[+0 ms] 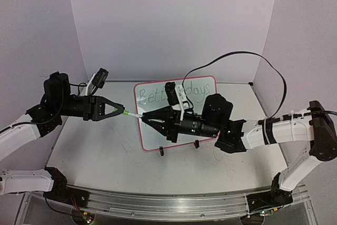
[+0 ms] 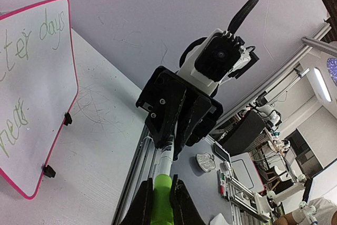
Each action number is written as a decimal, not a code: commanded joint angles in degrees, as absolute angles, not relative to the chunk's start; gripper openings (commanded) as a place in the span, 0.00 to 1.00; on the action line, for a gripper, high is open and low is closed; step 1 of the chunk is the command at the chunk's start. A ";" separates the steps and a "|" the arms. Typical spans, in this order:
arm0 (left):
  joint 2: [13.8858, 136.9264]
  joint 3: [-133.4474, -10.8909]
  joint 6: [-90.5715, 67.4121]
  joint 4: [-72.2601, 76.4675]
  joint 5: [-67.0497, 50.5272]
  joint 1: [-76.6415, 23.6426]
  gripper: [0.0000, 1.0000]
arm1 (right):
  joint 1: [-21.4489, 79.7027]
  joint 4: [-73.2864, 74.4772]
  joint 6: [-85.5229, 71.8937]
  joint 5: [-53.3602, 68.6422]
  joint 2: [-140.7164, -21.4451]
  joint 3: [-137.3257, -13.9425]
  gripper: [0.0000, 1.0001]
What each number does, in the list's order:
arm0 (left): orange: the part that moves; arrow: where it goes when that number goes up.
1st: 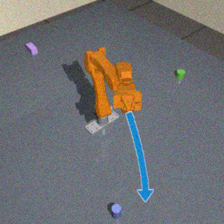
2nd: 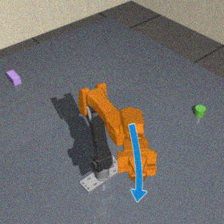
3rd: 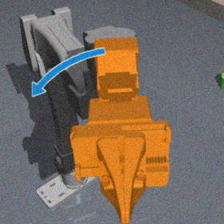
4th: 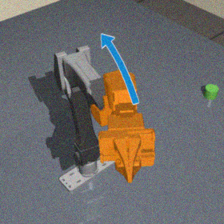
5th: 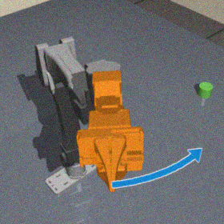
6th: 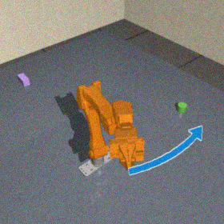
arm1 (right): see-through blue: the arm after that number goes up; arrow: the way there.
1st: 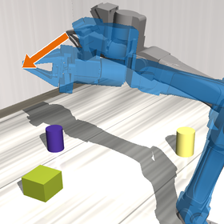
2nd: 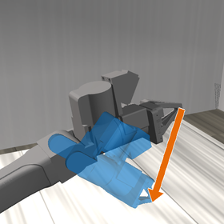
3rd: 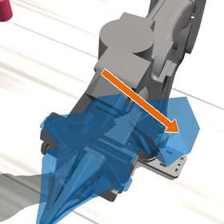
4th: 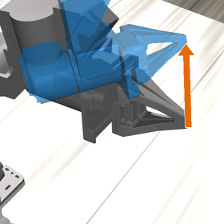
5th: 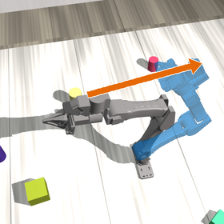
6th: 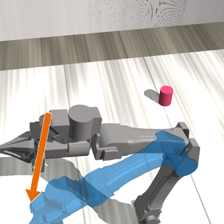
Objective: Write a sentence on the whiteboard
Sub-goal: Insert the whiteboard marker without the cap into the pen cap, then put down the whiteboard marker at the center of the board.
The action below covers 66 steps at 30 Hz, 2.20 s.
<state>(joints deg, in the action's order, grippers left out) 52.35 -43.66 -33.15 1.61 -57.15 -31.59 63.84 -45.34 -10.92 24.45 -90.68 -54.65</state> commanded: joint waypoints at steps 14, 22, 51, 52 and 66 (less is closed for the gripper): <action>51.68 -44.23 -30.12 4.68 -53.39 -31.98 0.00 | 64.35 -54.04 -22.47 31.48 -103.83 -69.97 0.00; 53.51 -45.03 -25.76 5.38 -51.09 -34.38 0.00 | 64.35 -56.41 -38.30 40.78 -112.70 -83.27 0.00; 62.99 -45.06 -35.23 -36.82 -26.26 -31.79 0.00 | 60.73 -10.67 -6.92 -7.41 -62.70 -45.31 0.98; 65.12 -44.81 -34.93 -36.72 -26.97 -30.95 0.00 | 60.75 -10.01 -6.07 -8.81 -61.86 -45.39 0.98; 87.95 -44.46 -23.63 -30.56 -42.55 -22.62 0.00 | 60.73 -9.95 -5.77 -11.88 -54.73 -42.53 0.98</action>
<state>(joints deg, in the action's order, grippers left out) 82.54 -44.47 -27.02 -32.35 -40.07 -23.29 60.80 -9.37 -6.20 -9.84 -56.47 -43.62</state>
